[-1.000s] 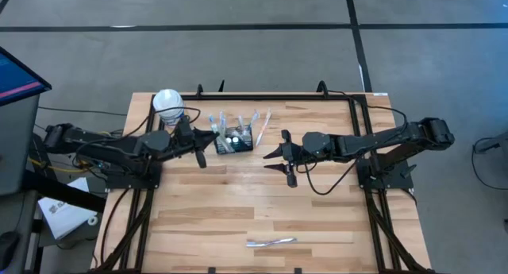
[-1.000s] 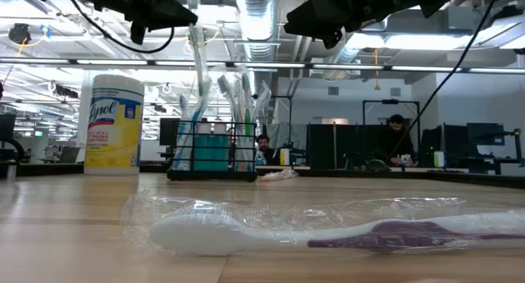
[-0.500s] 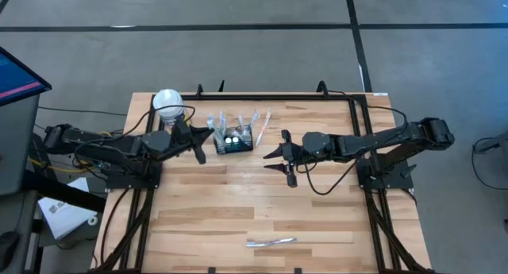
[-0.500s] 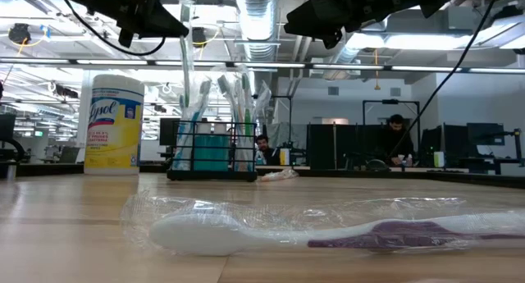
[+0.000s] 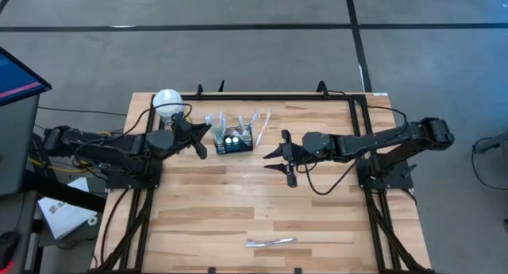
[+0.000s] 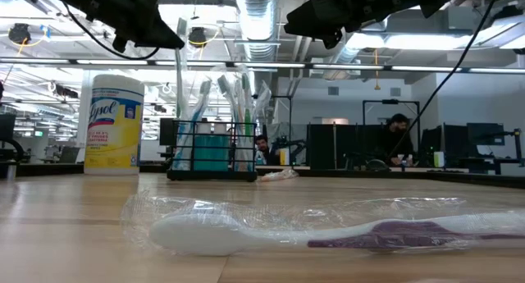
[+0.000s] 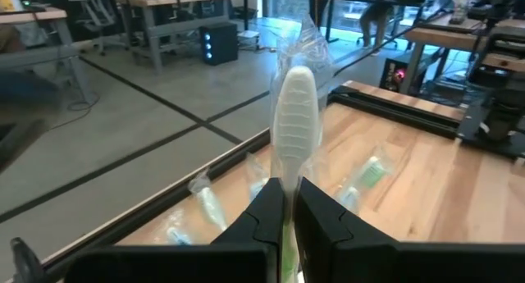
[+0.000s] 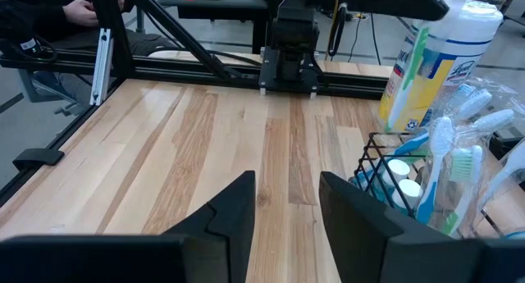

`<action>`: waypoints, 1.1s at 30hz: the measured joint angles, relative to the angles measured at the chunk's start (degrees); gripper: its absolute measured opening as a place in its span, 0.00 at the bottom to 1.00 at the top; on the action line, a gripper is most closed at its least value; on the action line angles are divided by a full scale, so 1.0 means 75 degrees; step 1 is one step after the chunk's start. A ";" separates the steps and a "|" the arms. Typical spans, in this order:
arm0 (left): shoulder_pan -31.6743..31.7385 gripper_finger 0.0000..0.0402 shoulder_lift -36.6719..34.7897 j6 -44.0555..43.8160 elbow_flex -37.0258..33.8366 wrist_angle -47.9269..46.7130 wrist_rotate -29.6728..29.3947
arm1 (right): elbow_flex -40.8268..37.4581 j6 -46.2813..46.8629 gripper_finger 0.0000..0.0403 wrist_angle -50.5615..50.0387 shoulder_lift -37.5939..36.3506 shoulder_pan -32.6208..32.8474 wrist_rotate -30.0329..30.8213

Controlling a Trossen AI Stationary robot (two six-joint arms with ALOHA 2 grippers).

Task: Pick & Place toothbrushing station
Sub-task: Put the green toothbrush into the mesh organizer

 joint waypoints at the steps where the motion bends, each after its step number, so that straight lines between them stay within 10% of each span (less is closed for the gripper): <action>1: 0.0045 0.01 0.0000 0.0000 0.0000 0.0001 0.0000 | 0.0000 0.0000 0.31 0.0000 0.0000 0.0000 0.0000; 33: 0.0337 0.02 0.1692 -0.1013 -0.0006 0.0165 0.0009 | 0.0000 -0.0003 0.31 0.0222 0.0402 -0.0015 0.0003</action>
